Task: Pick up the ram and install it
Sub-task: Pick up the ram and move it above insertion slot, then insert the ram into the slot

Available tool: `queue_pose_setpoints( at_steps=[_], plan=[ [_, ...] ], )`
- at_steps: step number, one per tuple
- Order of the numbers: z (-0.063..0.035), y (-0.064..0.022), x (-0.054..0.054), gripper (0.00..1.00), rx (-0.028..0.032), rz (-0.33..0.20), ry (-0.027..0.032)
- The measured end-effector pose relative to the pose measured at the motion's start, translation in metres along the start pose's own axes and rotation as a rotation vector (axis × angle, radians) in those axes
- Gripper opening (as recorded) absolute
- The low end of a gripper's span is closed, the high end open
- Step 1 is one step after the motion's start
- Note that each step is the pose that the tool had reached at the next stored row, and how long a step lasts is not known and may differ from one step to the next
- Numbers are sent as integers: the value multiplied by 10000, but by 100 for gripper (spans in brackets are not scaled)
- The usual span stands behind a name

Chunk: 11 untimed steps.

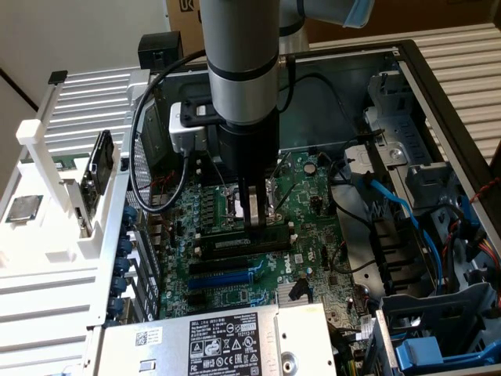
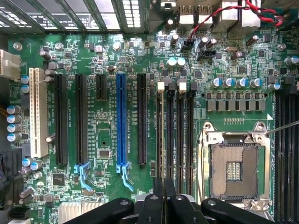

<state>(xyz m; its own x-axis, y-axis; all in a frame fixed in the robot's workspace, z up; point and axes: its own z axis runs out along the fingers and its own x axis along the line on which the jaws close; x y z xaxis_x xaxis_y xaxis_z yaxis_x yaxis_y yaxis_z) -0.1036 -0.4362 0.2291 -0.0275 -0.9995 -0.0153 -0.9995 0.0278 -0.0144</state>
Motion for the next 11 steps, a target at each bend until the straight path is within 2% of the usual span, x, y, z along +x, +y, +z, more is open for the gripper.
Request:
queue_pose_setpoints(
  at_steps=[11],
  plan=[
    [22,0,0,12,0,0,-1]
  ],
)
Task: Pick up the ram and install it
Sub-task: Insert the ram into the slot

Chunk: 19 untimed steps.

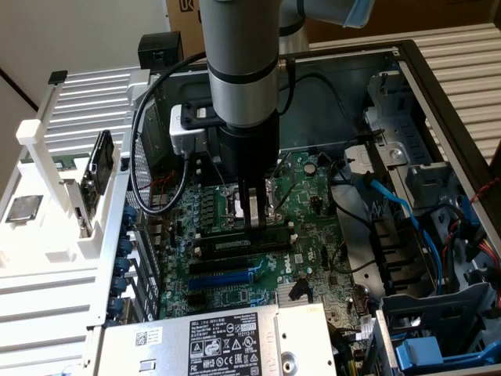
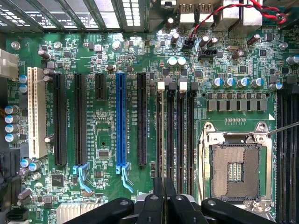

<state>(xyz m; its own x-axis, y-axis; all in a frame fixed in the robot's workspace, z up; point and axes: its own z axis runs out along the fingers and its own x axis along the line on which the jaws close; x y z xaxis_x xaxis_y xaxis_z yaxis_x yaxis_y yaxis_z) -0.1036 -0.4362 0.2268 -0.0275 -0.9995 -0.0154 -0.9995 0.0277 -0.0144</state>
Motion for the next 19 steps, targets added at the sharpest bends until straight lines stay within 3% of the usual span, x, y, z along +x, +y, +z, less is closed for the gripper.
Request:
queue_pose_setpoints(
  at_steps=[10,12,19],
  plan=[
    [0,0,0,13,1,-1,-1],
    [0,0,0,26,0,0,-1],
    [0,0,0,26,0,0,0]
  ],
)
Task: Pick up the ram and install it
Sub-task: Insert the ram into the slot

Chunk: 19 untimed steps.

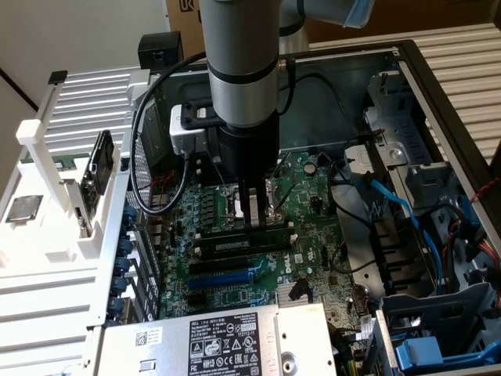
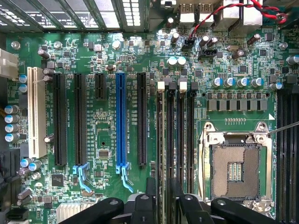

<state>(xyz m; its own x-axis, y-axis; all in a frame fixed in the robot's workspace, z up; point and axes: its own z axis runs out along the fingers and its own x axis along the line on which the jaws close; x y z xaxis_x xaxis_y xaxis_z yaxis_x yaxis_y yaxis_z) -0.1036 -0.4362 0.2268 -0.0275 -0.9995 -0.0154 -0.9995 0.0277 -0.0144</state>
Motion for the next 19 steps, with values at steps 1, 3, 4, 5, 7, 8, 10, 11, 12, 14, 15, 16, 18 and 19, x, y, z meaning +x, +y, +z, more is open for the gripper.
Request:
queue_pose_setpoints(
  at_steps=[1,3,4,5,7,8,10,11,12,14,15,16,18,19],
  plan=[
    [-1,0,0,26,0,0,-1],
    [-8,0,0,26,0,1,0],
    [-11,0,0,26,0,0,-1],
    [-14,0,-1,26,0,1,-1],
    [-24,1,0,26,0,0,0],
    [-30,4,0,26,0,1,0],
    [-40,10,0,26,0,1,0],
    [-54,18,0,26,0,1,0],
    [-63,21,0,26,0,0,0],
    [-92,30,-1,26,0,1,-1],
    [-108,34,-1,26,0,1,0],
    [-124,38,-1,26,0,1,-1],
    [-163,45,-1,26,0,0,0],
    [-180,46,-1,26,0,-1,0]
  ],
)
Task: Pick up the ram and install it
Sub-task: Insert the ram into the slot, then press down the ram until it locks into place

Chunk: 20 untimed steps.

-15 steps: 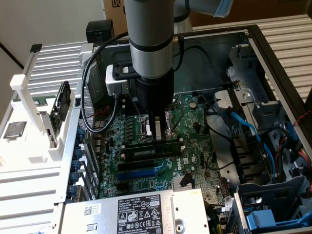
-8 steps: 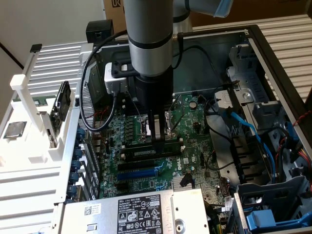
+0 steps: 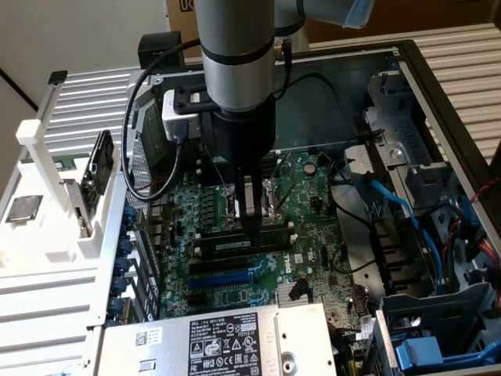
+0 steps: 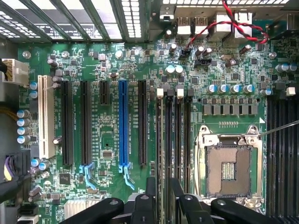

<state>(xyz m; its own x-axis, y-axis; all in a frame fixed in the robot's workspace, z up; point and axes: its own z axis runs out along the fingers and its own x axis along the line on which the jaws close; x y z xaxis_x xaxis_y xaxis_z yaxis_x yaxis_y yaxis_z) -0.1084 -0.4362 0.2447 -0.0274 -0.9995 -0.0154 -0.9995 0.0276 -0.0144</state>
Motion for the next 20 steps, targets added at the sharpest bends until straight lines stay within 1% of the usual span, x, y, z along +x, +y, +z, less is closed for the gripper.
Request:
queue_pose_setpoints(
  at_steps=[15,17,19,20],
  plan=[
    [-8,3,0,26,1,1,0],
    [-8,3,0,24,0,1,0],
    [-8,3,0,11,1,1,0],
    [-8,2,0,11,1,1,1]
  ],
)
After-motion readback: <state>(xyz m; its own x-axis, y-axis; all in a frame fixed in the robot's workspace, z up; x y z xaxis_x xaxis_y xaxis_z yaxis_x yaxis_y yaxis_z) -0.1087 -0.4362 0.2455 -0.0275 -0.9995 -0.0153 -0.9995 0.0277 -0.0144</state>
